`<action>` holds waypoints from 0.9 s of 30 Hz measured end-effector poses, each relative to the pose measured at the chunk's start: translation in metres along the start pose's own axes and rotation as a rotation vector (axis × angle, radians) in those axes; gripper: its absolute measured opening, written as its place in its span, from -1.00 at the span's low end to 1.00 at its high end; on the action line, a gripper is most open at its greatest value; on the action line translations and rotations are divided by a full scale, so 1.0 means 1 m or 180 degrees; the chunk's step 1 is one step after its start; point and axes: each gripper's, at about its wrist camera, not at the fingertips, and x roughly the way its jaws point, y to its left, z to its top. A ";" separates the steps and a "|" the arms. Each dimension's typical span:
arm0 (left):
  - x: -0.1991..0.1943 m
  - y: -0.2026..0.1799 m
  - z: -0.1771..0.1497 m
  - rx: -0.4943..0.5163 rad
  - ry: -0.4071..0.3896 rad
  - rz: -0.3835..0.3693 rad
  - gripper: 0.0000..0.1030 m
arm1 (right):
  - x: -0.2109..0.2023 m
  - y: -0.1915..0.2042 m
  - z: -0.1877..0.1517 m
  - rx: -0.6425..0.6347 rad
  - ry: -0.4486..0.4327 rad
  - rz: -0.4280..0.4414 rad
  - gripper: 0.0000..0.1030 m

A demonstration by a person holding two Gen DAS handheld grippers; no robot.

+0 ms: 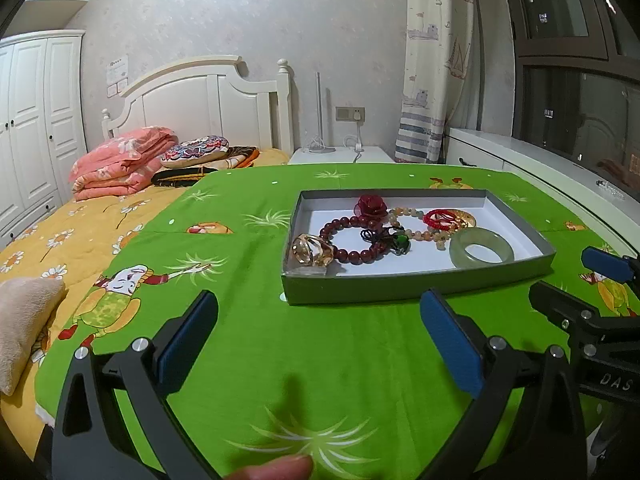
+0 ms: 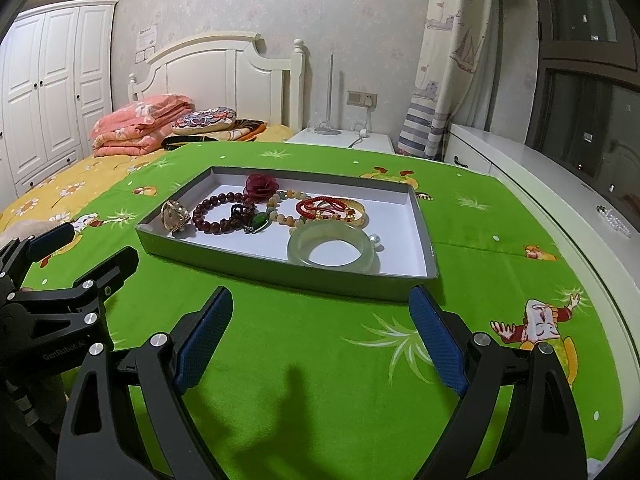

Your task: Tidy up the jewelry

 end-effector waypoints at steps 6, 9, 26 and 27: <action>-0.001 0.001 0.001 0.0013 -0.0004 0.0001 0.91 | -0.001 -0.002 0.000 0.0023 -0.0007 -0.0018 0.63; -0.003 0.001 0.002 0.0022 -0.0015 -0.0013 0.91 | -0.001 -0.002 0.000 0.0026 -0.0011 -0.0020 0.63; -0.001 0.005 0.004 0.0049 0.0001 0.0046 0.91 | -0.004 -0.007 0.003 0.0059 -0.0030 -0.0004 0.63; 0.003 0.009 0.007 0.0069 0.0084 0.0011 0.91 | -0.004 -0.009 0.004 0.0065 -0.0030 0.0004 0.63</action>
